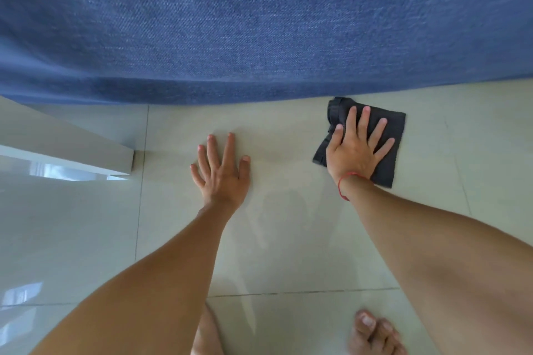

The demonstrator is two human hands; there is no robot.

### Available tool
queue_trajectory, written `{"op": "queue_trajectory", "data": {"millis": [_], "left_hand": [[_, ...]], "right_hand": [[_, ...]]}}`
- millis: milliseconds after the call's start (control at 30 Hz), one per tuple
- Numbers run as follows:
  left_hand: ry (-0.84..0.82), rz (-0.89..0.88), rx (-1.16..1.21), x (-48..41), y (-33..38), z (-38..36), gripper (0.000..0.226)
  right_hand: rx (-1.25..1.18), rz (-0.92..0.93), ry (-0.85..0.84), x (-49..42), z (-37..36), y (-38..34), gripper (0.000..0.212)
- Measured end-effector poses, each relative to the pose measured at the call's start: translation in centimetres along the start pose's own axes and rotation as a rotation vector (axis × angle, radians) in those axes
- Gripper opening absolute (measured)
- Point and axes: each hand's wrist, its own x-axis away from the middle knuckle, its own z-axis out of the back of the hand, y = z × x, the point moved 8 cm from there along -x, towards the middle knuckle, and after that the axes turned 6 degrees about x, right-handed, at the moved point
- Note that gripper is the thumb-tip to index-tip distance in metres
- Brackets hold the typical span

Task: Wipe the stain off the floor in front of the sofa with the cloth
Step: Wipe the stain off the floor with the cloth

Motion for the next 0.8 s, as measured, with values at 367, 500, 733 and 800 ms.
{"op": "queue_trajectory", "data": {"millis": [367, 500, 733, 800], "left_hand": [[0.057, 0.334, 0.046, -1.6, -8.6, 3.1, 0.059], [-0.010, 0.327, 0.077, -1.2, -8.8, 3.4, 0.058], [0.060, 0.303, 0.034, 3.6, -11.5, 4.2, 0.058], [0.092, 0.353, 0.045, 3.7, -13.2, 5.0, 0.057]], "right_hand": [[-0.007, 0.505, -0.046, 7.0, -4.0, -16.1, 0.050], [0.035, 0.686, -0.114, 11.4, -5.4, -17.2, 0.052], [0.114, 0.852, -0.086, 11.0, -3.7, -10.0, 0.048], [0.113, 0.714, -0.100, 9.2, -2.9, -7.3, 0.052]]}}
